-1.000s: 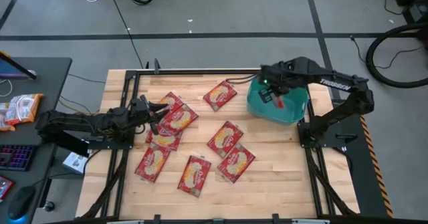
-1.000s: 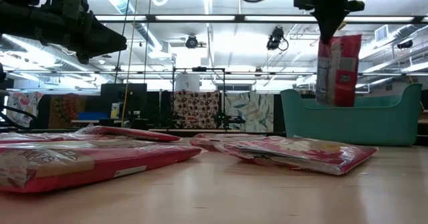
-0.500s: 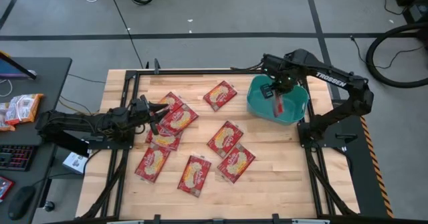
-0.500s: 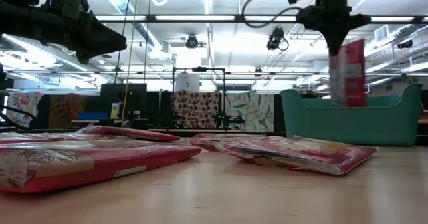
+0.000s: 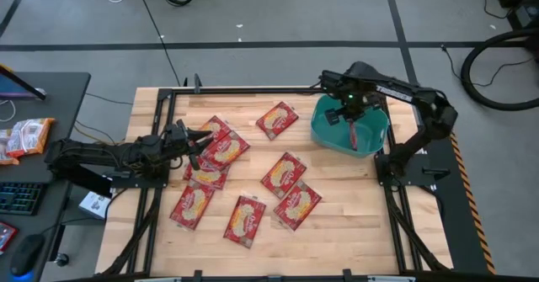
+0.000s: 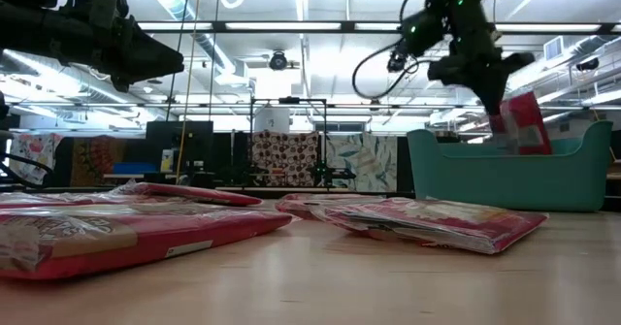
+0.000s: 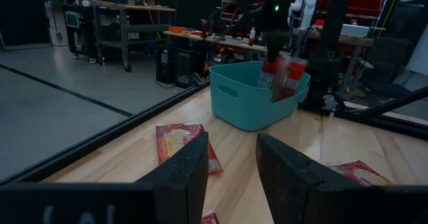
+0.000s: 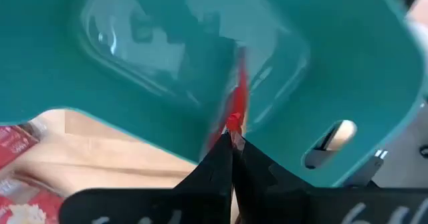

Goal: Sort popcorn bags into baskets
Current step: Put the red popcorn bag into the green container

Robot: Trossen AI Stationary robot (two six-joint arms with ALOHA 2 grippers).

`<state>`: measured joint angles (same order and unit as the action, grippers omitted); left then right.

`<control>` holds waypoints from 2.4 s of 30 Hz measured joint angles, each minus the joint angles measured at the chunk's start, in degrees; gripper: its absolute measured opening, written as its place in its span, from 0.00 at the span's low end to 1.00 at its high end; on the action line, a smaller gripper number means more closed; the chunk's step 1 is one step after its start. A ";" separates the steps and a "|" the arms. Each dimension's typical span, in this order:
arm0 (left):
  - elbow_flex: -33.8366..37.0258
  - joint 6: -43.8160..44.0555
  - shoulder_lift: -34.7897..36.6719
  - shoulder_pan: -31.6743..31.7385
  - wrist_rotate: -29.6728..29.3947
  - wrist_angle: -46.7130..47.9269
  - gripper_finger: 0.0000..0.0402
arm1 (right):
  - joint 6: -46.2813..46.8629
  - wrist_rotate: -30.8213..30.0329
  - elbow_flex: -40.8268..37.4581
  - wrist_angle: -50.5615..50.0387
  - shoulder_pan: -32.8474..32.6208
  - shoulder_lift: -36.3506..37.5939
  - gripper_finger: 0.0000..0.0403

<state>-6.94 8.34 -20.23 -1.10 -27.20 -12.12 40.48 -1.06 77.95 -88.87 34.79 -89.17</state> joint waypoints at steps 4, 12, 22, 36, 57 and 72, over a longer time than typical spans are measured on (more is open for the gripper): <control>0.00 0.02 0.00 -0.01 0.02 0.02 0.32 | -2.52 2.26 -0.02 3.47 0.00 -3.76 0.02; 0.00 0.07 0.00 -0.14 0.04 0.06 0.32 | -3.09 -1.33 0.02 4.30 1.79 -5.57 0.02; 0.00 0.07 -0.01 -0.14 0.04 0.43 0.32 | -4.86 -5.05 0.02 4.76 2.82 -4.94 0.16; 0.00 0.05 -0.01 -0.14 0.04 0.33 0.32 | -10.83 -1.69 6.91 1.77 -0.07 -4.81 0.39; 0.00 0.02 -0.02 -0.01 -1.07 -0.31 0.32 | -36.35 -13.86 14.91 39.45 -24.12 -15.98 0.38; 0.02 0.00 0.00 0.03 -1.09 5.12 0.32 | -39.24 -18.65 22.36 41.05 -27.21 -34.80 0.38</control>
<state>-6.92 8.34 -20.23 -1.06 -28.29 -7.00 1.24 -19.71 100.31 -47.83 7.58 -123.97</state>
